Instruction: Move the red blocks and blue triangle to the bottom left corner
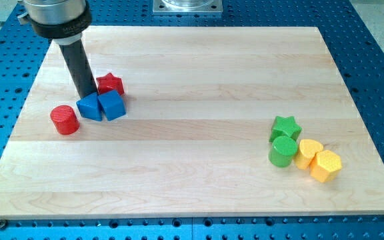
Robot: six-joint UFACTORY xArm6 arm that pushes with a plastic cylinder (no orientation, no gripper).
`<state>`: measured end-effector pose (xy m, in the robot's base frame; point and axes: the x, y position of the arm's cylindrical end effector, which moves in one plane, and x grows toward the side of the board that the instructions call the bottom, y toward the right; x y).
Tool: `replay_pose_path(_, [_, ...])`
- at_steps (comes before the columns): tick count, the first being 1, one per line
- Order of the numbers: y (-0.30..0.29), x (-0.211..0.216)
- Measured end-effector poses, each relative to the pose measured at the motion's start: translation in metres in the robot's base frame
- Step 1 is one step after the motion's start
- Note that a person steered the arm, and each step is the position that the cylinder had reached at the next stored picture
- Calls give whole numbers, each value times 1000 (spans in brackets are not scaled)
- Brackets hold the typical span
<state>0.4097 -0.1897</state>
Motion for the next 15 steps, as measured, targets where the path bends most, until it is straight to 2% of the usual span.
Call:
replay_pose_path(1, [-27,18])
replay_pose_path(3, [-28,58])
replay_pose_path(4, [-19,98])
replay_pose_path(6, [82,115])
replay_pose_path(7, [74,134])
replay_pose_path(9, [13,142])
replay_pose_path(10, [60,122])
replay_pose_path(11, [150,58])
replay_pose_path(12, [158,-19])
replay_pose_path(13, [114,-47])
replay_pose_path(15, [45,-47])
